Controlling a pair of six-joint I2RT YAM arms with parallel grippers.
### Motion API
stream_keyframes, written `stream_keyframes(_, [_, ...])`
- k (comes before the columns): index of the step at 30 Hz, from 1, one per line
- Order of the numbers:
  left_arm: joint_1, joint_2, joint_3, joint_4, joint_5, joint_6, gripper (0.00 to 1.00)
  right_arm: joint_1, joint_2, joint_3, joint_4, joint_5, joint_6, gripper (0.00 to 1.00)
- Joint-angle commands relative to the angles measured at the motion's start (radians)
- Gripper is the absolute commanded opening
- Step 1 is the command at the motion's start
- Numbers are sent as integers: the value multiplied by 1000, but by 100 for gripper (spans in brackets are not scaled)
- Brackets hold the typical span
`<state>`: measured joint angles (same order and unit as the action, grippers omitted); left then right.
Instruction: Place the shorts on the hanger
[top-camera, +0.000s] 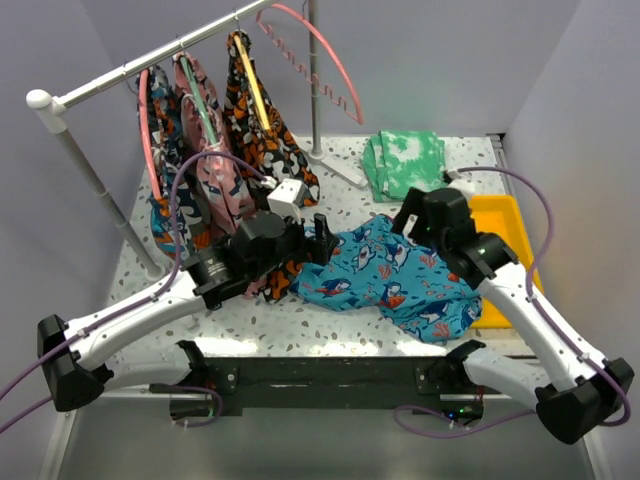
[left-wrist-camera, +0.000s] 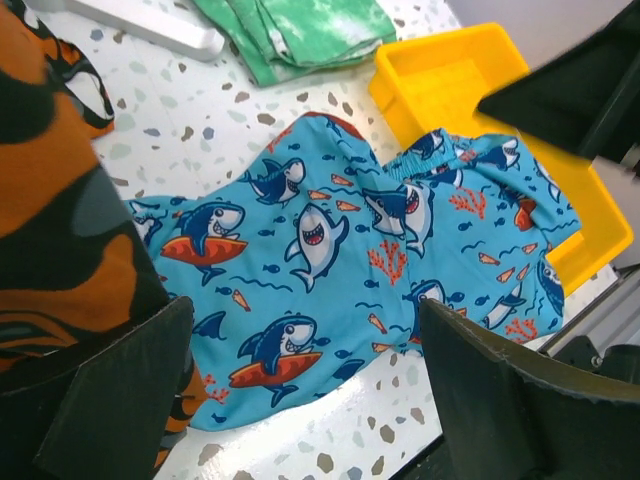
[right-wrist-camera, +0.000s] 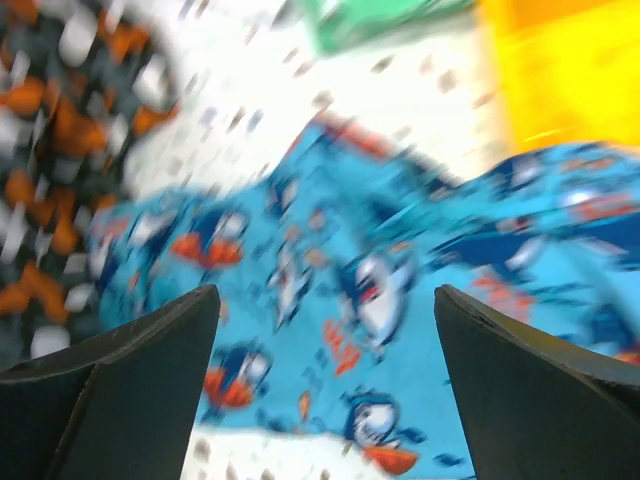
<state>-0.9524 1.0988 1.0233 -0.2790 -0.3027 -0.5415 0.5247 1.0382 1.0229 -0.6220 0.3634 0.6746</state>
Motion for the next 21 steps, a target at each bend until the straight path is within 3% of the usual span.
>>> stream_keyframes(1, [-3,44,17,37,46,-18,100,-245,-38,10,-56,140,-50,93])
stream_keyframes(3, [-3,55,14,47,62,-17,100,-395,-15,-23,-13,96,-55,94])
stream_keyframes(9, [-3,58,9,58,99,-14,100,-579,143,-148,111,-27,-20,94])
stream_keyframes(12, [-3,46,4,52,99,-9,100,-633,181,-207,205,-185,15,94])
stream_keyframes(17, [-2,23,-5,47,91,-8,100,-646,226,-237,258,-205,42,88])
stream_keyframes(18, [-2,16,-12,49,86,-8,100,-649,223,-247,268,-233,49,84])
stream_keyframes(19, [-2,12,-14,49,83,-8,100,-649,217,-244,272,-245,51,65])
stream_keyframes(21, [0,10,-14,46,79,-8,100,-649,189,-222,263,-270,48,41])
